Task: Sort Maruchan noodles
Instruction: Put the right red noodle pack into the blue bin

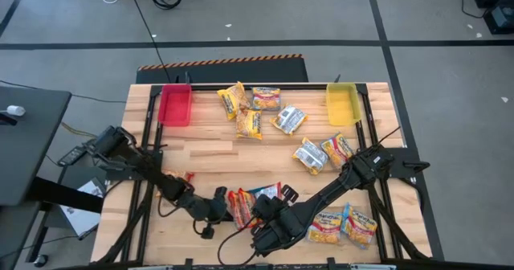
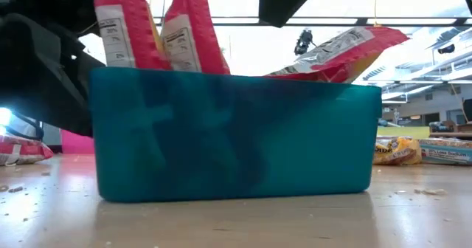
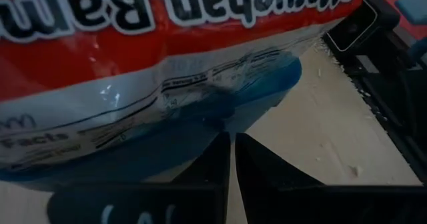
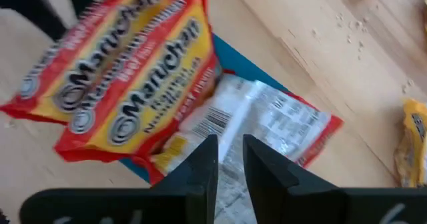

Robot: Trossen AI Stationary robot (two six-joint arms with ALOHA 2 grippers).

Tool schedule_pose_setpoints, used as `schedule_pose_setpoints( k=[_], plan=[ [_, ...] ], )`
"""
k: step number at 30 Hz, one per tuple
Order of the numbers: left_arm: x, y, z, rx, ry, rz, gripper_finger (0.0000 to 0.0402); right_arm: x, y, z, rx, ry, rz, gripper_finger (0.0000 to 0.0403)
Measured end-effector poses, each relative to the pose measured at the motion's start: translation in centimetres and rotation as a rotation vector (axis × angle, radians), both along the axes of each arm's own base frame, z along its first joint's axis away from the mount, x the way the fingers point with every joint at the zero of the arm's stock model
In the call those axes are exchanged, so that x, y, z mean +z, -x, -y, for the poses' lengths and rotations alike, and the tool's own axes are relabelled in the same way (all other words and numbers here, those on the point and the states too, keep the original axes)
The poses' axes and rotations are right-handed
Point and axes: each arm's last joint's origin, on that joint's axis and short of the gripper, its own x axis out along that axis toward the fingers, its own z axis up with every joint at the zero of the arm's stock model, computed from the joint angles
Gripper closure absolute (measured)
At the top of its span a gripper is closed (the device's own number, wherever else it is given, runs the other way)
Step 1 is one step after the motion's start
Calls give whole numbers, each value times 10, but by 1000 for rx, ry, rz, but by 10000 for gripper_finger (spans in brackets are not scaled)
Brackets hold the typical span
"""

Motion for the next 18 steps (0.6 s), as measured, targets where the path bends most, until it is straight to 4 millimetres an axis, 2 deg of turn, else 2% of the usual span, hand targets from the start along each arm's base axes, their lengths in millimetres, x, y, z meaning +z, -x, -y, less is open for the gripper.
schedule_pose_setpoints(
  k=[5,8,10,15,18],
  plan=[
    [-2,-2,-4,7,-16,-18,372,8,15,-1,26,56,-66,322],
    [-3,-1,-4,-8,-12,-31,372,14,24,-6,70,16,-97,322],
    [-3,0,-4,-26,-8,-45,372,8,27,-8,98,-3,-160,322],
    [-4,1,-3,-62,5,-66,372,-26,39,-8,214,79,-344,321],
    [-5,2,-2,-67,3,-81,372,-31,48,-6,211,125,-363,321]
  ],
)
